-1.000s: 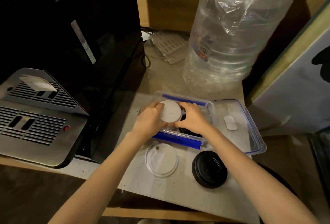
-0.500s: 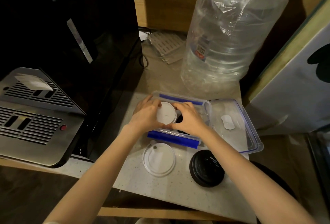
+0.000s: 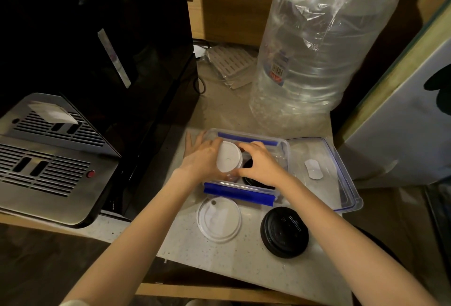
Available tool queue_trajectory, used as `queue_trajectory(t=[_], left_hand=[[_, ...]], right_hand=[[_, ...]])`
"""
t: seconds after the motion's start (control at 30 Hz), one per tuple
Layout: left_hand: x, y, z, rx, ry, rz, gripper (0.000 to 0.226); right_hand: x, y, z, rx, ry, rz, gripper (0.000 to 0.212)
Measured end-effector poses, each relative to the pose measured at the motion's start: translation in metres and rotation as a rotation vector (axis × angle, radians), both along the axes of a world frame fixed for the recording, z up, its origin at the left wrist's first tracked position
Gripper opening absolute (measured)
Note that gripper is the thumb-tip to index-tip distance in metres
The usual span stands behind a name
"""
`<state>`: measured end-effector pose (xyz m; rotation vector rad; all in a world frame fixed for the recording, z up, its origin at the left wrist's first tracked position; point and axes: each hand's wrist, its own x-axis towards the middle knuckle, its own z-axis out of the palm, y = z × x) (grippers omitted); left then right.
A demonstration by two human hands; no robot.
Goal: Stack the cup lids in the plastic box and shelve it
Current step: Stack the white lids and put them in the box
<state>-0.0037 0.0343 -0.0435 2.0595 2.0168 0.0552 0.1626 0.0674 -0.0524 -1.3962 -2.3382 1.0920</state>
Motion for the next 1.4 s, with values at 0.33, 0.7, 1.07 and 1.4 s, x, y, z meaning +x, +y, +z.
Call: queue_trajectory(t=[0.33, 0.7, 1.07, 1.4], left_hand=[[0.004, 0.0, -0.002, 0.085, 0.077, -0.006, 0.099], [-0.003, 0.002, 0.001, -0.013, -0.015, -0.003, 0.092], [-0.006, 0.003, 0.0, 0.053, 0.176, -0.022, 0.081], [-0.015, 0.005, 0.008, -0.016, 0.095, -0.058, 0.072]], right_hand=[[-0.003, 0.006, -0.005, -0.044, -0.007, 0.002, 0.08], [-0.004, 0.011, -0.001, -0.118, 0.031, -0.032, 0.067], [-0.013, 0.005, -0.001, -0.073, 0.038, -0.037, 0.056], [-0.016, 0.007, -0.004, -0.095, -0.011, -0.108, 0.059]])
